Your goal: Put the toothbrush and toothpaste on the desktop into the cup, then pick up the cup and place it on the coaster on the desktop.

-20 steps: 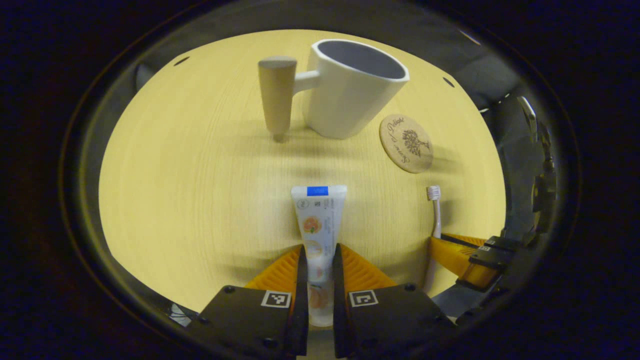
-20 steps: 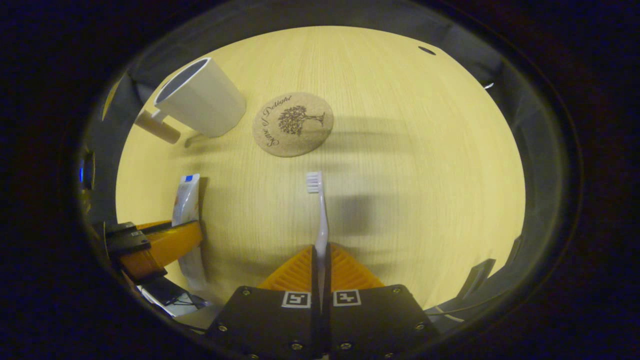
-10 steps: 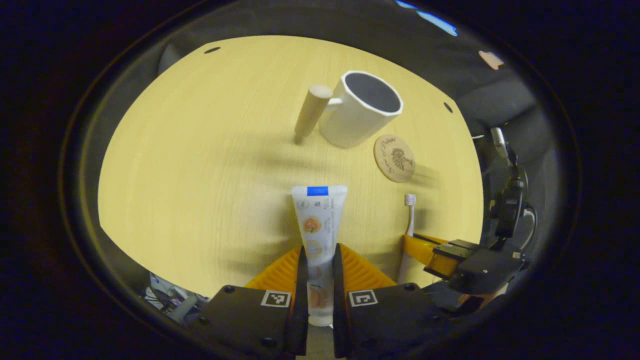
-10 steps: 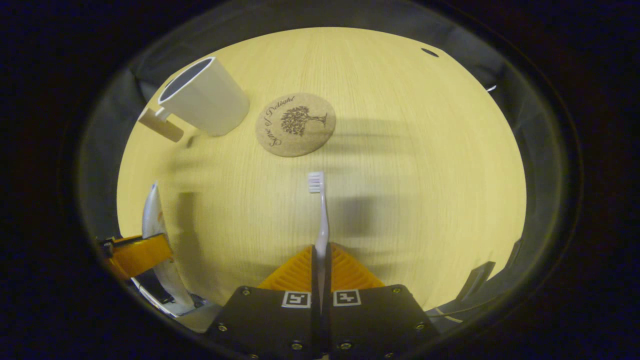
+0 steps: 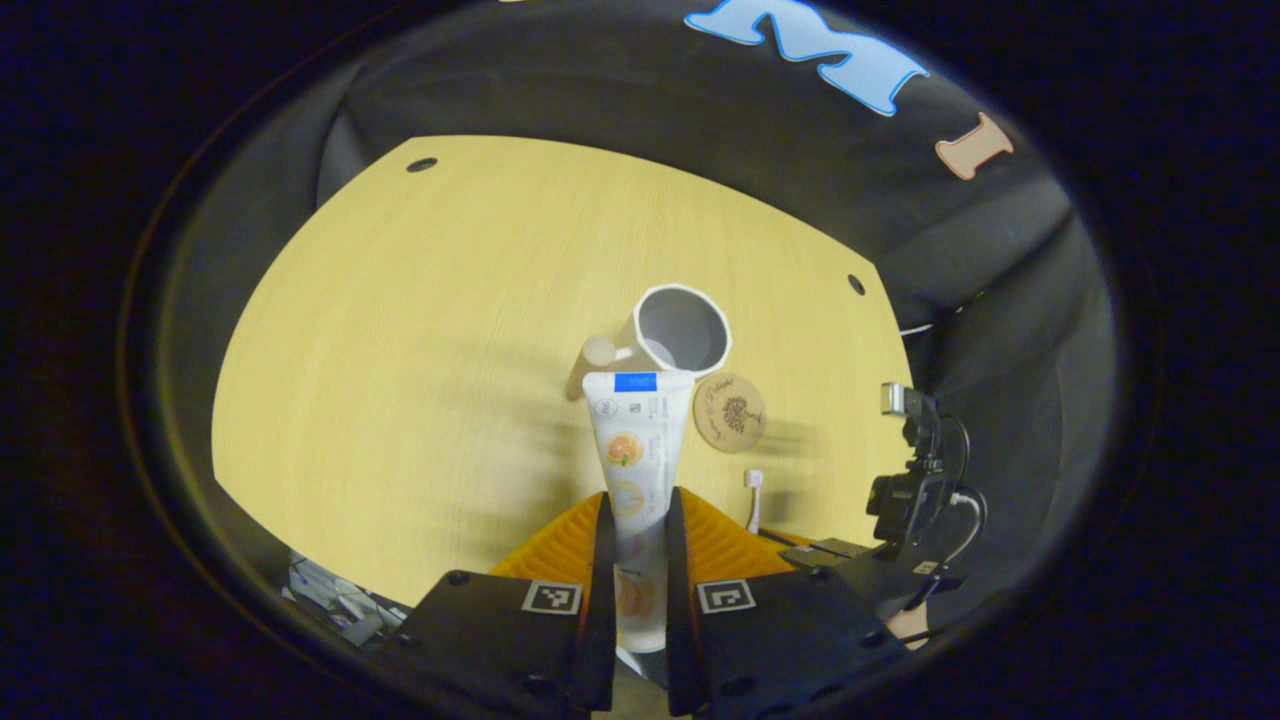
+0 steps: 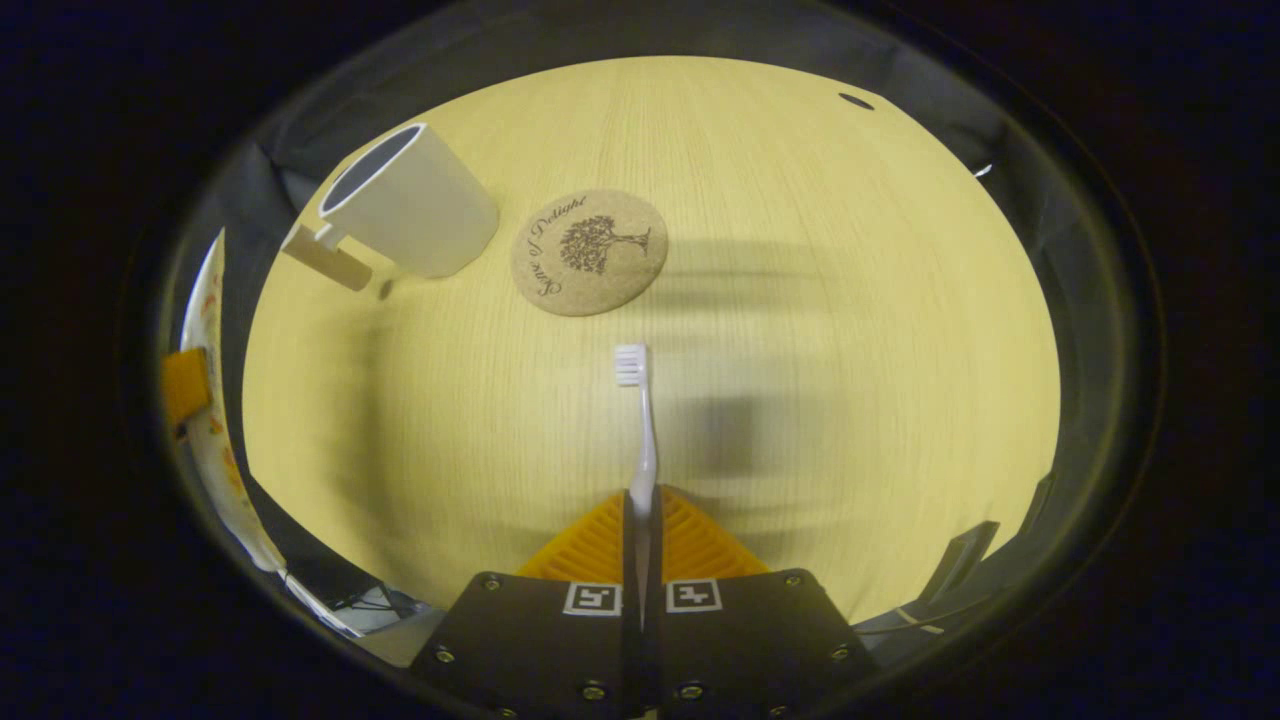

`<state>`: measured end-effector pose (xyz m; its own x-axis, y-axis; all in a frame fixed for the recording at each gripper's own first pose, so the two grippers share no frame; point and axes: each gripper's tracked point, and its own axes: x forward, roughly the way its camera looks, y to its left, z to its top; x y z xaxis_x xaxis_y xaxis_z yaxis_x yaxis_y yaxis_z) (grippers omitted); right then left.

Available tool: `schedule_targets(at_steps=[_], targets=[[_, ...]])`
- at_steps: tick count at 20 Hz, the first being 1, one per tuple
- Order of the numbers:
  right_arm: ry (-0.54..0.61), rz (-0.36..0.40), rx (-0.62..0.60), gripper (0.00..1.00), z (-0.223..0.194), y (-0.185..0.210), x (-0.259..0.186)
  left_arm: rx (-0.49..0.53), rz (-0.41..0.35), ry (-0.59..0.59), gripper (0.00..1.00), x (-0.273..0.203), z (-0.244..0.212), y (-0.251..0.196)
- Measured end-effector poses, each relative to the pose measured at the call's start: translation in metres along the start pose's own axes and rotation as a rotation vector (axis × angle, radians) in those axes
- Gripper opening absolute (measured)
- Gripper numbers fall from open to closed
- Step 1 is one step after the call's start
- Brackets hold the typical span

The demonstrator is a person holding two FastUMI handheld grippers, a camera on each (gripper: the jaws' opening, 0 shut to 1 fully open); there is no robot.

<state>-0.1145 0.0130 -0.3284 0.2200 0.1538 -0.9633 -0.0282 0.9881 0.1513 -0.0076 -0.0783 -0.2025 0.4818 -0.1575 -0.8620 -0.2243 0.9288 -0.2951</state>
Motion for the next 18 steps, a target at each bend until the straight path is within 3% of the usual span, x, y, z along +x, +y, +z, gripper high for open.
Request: schedule_targets(at_steps=[10,18], targets=[[-0.009,0.018,0.01,0.02,0.0,0.0,0.0,0.09,0.002,-0.143,0.27,0.024,0.115,-0.021],[-0.004,0.025,0.006,0.02,0.0,-0.001,0.001,0.173,0.004,-0.193,0.27,0.065,0.16,-0.037]])
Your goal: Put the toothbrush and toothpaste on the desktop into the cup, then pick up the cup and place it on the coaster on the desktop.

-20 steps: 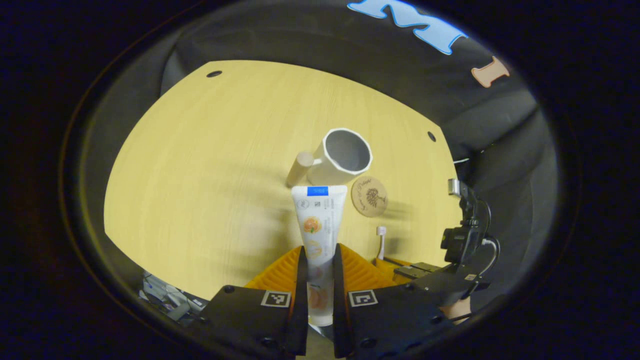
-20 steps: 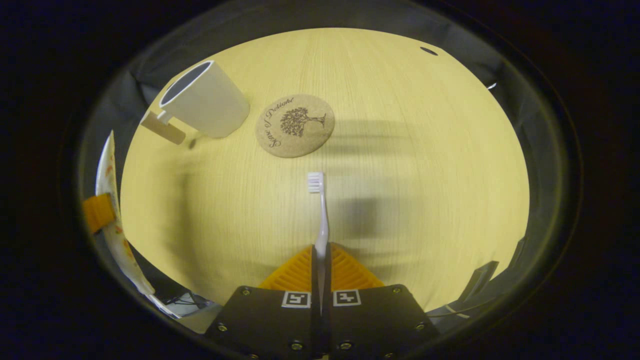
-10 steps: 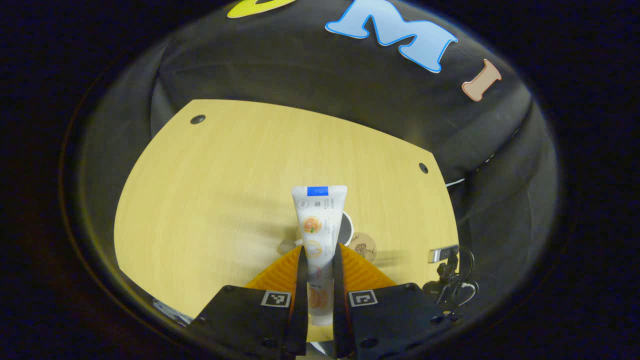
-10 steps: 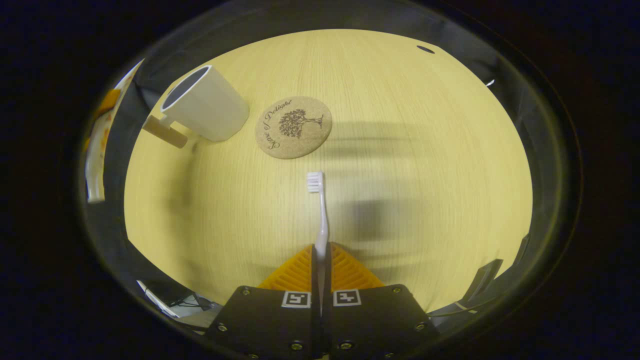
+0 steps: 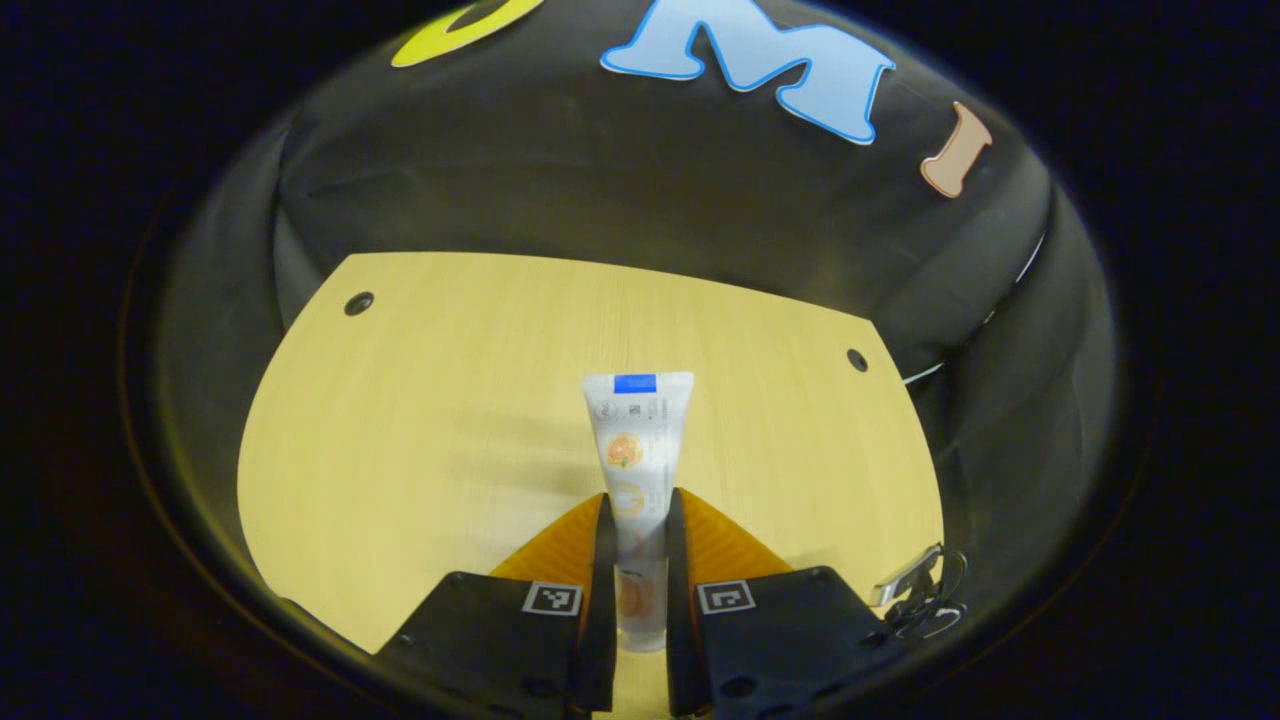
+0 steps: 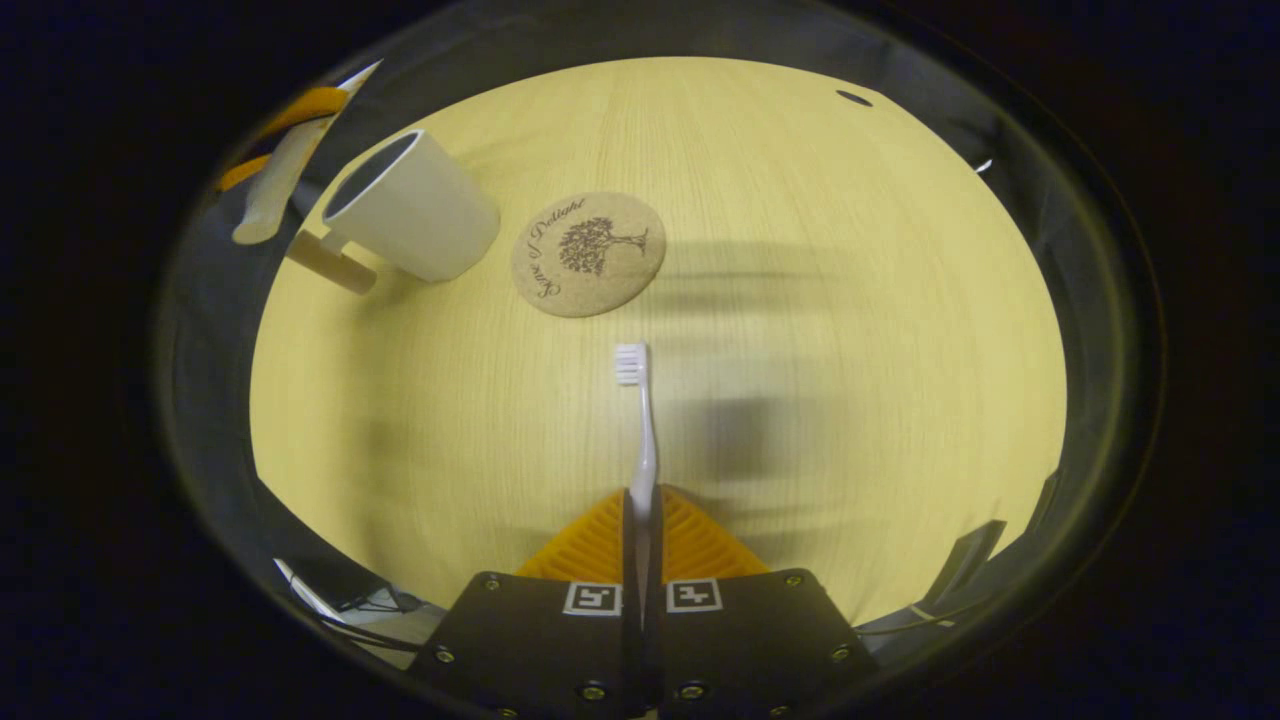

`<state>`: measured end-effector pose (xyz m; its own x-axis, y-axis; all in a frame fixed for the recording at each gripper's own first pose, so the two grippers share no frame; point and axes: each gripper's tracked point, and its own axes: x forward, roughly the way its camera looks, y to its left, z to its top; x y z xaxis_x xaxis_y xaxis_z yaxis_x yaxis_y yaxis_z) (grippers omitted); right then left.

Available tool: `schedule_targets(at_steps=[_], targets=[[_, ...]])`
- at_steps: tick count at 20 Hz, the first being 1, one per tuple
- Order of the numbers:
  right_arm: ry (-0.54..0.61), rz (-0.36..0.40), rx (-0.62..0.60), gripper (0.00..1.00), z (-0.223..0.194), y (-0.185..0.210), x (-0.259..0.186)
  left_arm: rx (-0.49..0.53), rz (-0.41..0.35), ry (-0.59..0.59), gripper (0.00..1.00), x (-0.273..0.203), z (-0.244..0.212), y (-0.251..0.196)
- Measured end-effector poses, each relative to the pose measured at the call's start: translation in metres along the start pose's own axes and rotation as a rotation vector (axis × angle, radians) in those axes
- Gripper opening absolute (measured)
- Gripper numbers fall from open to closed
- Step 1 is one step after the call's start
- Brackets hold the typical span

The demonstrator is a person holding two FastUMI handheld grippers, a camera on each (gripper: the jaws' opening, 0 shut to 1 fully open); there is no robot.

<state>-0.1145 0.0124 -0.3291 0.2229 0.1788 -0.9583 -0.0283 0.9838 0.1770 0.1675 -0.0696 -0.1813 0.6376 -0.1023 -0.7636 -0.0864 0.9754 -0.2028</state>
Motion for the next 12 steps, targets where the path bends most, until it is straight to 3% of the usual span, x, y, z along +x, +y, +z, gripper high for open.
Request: schedule_targets(at_steps=[12], targets=[[0.004,0.005,-0.008,0.02,0.0,-0.001,0.0,0.057,-0.015,-0.159,0.28,0.05,0.005,-0.006]])
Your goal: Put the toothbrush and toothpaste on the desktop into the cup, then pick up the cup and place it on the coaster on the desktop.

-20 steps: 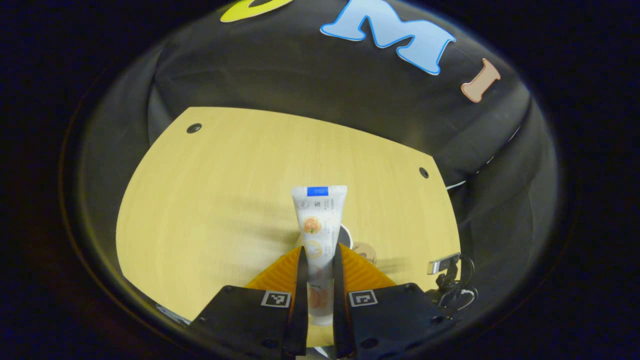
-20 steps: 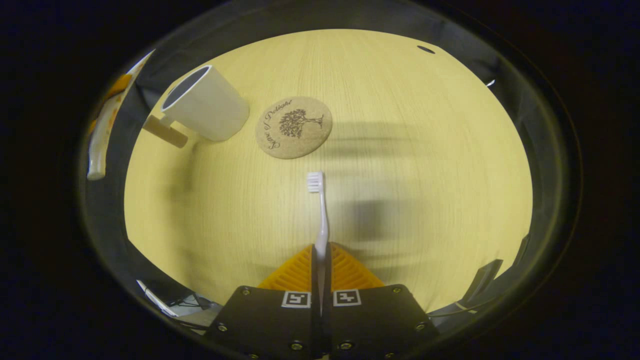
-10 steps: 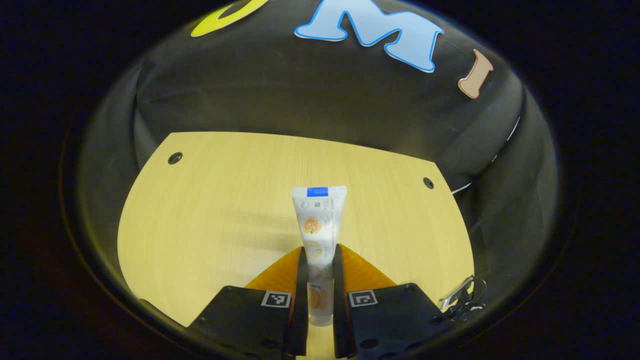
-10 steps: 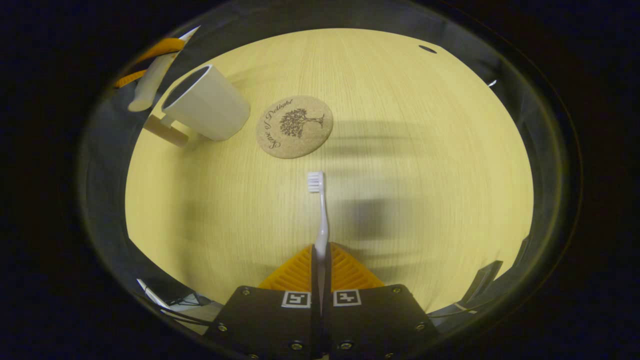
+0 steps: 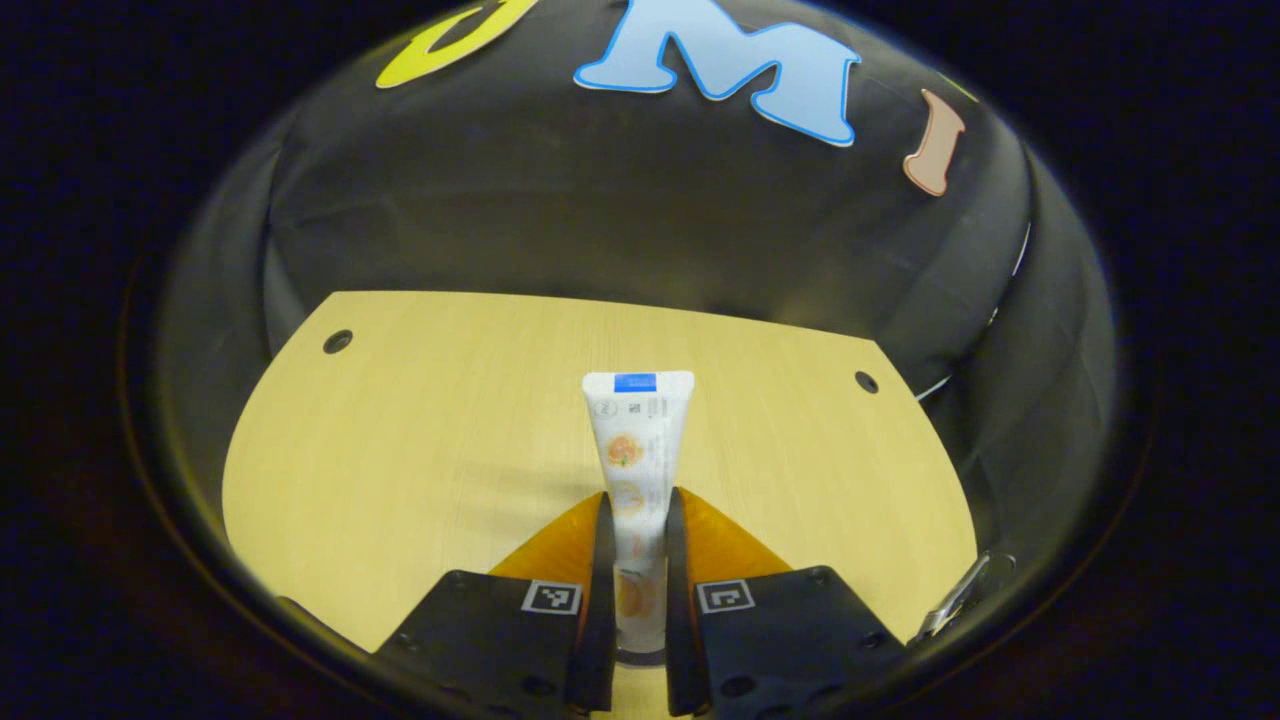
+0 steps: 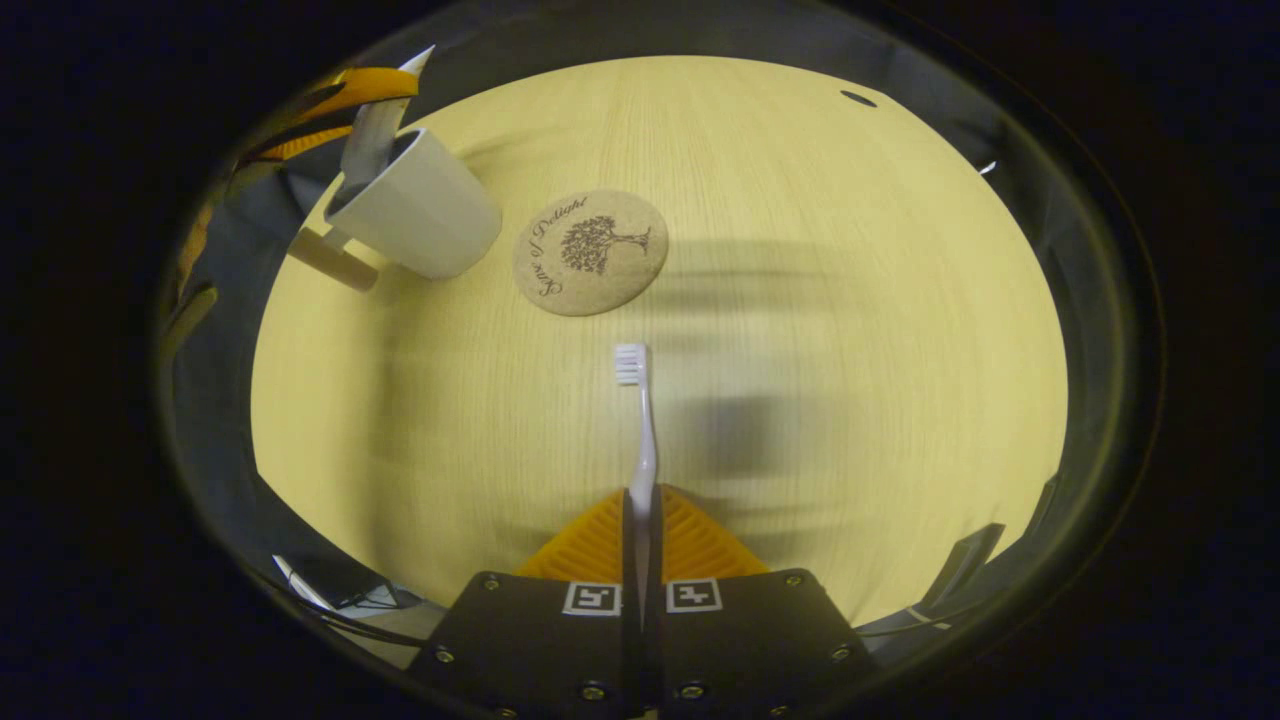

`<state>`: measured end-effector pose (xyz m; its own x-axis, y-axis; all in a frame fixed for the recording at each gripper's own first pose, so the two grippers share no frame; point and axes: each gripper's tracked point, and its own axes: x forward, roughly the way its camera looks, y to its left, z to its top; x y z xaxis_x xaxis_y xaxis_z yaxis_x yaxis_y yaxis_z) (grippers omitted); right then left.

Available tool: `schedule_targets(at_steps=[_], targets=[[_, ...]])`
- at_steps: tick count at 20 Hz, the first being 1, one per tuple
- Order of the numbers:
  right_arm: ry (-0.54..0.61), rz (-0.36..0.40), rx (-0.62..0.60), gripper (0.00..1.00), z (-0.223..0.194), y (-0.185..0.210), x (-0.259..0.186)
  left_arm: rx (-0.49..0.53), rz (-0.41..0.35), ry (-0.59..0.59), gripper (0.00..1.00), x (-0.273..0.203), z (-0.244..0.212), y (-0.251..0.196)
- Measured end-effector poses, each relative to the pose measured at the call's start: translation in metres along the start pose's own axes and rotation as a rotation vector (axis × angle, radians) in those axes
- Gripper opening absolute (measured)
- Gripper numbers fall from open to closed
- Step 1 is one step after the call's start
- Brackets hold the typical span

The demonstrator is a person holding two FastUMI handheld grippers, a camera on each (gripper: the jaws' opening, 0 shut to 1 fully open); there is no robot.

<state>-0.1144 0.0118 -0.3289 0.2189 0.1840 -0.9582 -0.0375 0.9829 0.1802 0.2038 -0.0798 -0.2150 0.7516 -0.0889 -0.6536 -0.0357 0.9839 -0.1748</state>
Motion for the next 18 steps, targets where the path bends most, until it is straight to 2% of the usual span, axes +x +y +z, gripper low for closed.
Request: schedule_targets(at_steps=[5,9,11,12,13,15,16,17,18], targets=[[-0.006,-0.004,-0.004,0.02,-0.001,0.0,0.001,0.032,0.01,-0.066,0.28,0.0,0.003,0.0],[-0.013,-0.007,-0.008,0.02,-0.001,0.0,0.0,0.045,0.007,-0.053,0.29,0.006,-0.006,-0.001],[-0.016,-0.008,-0.01,0.02,-0.001,0.0,0.001,0.04,0.0,-0.049,0.35,0.005,-0.012,-0.004],[-0.018,-0.009,-0.011,0.02,0.0,0.0,0.001,0.04,0.003,-0.043,0.44,0.005,-0.016,-0.003],[-0.019,-0.009,-0.011,0.02,-0.001,0.0,0.001,0.04,0.009,-0.033,0.45,0.003,-0.021,-0.002],[-0.023,-0.009,-0.009,0.02,-0.001,0.0,0.001,0.048,0.012,-0.044,0.61,-0.001,-0.019,0.002],[-0.026,-0.009,-0.008,0.02,0.0,0.0,0.0,0.054,0.014,-0.048,0.57,-0.003,-0.018,0.002],[-0.031,-0.008,-0.005,0.02,-0.001,0.0,0.001,0.058,0.013,-0.053,0.62,-0.006,-0.017,0.002],[-0.035,-0.005,0.001,0.02,0.0,0.0,0.0,0.065,0.015,-0.06,0.56,-0.008,-0.015,0.004]])
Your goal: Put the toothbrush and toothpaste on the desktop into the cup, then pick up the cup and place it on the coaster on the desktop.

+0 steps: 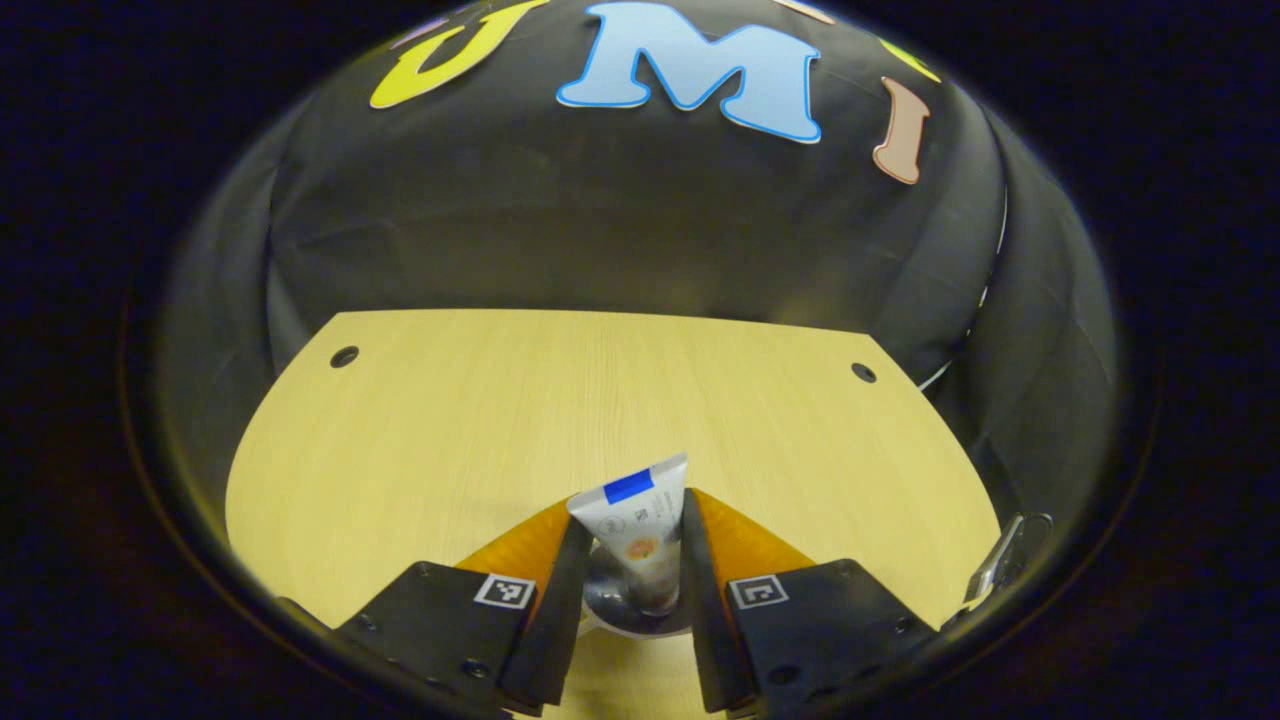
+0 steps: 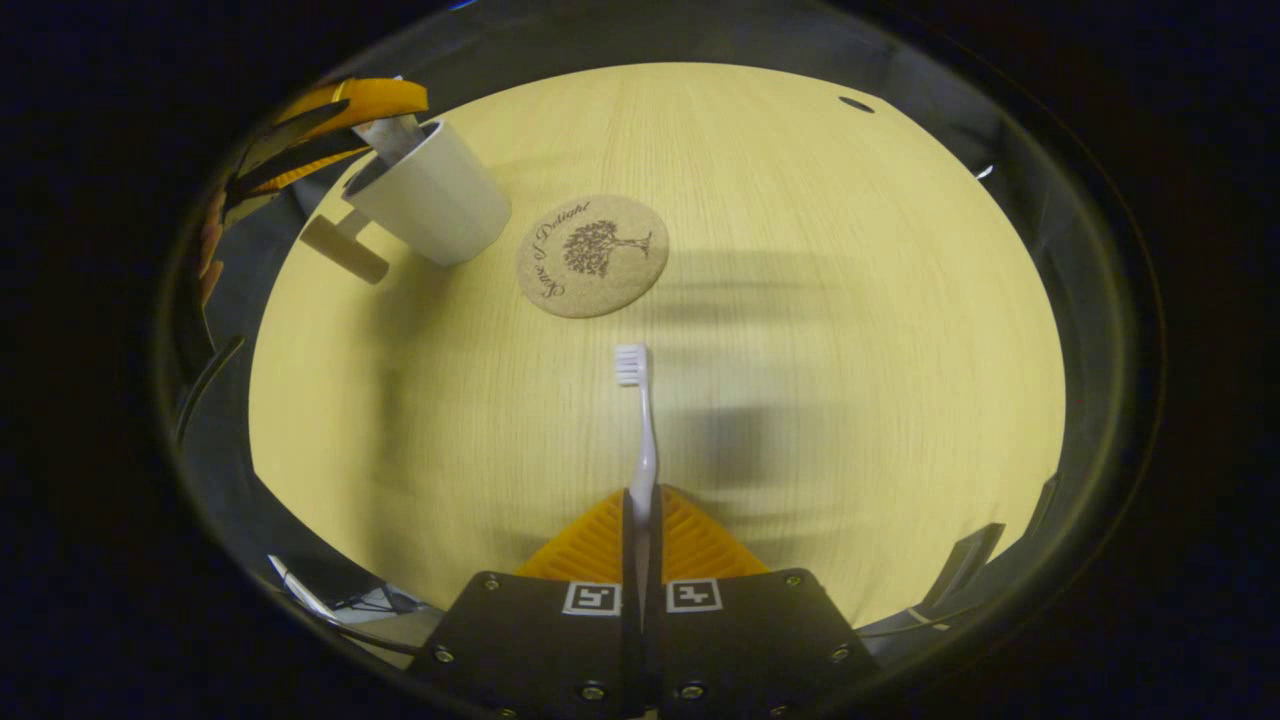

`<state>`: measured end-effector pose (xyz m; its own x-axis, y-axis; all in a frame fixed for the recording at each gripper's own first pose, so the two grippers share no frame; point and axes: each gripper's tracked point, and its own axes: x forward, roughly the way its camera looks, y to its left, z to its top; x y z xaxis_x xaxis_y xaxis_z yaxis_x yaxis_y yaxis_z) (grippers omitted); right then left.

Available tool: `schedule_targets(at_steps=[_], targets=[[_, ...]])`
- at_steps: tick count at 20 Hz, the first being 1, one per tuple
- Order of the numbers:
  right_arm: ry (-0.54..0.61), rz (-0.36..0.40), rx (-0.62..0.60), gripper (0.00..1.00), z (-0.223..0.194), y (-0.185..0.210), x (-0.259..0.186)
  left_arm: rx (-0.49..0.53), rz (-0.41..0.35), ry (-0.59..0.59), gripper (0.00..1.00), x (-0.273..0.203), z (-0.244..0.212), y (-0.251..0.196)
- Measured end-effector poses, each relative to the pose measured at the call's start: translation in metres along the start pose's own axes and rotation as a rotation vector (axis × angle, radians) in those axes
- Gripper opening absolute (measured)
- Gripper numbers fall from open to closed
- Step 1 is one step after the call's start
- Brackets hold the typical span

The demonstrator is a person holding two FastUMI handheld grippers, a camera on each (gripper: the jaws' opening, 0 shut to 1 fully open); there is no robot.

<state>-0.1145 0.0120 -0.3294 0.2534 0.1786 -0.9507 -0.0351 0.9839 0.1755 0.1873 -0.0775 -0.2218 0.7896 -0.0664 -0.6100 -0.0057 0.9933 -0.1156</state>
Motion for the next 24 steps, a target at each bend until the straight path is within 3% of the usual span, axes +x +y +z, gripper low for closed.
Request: schedule_targets(at_steps=[2,4,6,8,17,24], targets=[[-0.007,0.009,0.014,0.02,0.0,0.001,-0.001,0.016,-0.003,-0.015,0.51,-0.007,0.005,0.003],[-0.002,0.013,0.032,0.02,-0.001,0.001,-0.001,0.039,-0.003,-0.033,0.63,-0.014,0.012,0.004],[-0.016,0.023,0.042,0.02,0.002,0.003,-0.006,0.061,-0.004,-0.06,0.57,-0.022,0.021,0.002],[-0.054,0.038,0.059,0.02,0.013,0.006,-0.017,0.07,-0.008,-0.094,0.64,-0.033,0.035,0.0],[-0.257,0.147,0.177,0.02,0.115,0.041,-0.064,0.108,0.022,-0.204,0.62,-0.087,0.074,0.016],[-0.386,0.234,0.174,0.02,0.201,0.088,-0.092,0.092,0.1,-0.199,0.64,-0.124,0.064,0.076]])
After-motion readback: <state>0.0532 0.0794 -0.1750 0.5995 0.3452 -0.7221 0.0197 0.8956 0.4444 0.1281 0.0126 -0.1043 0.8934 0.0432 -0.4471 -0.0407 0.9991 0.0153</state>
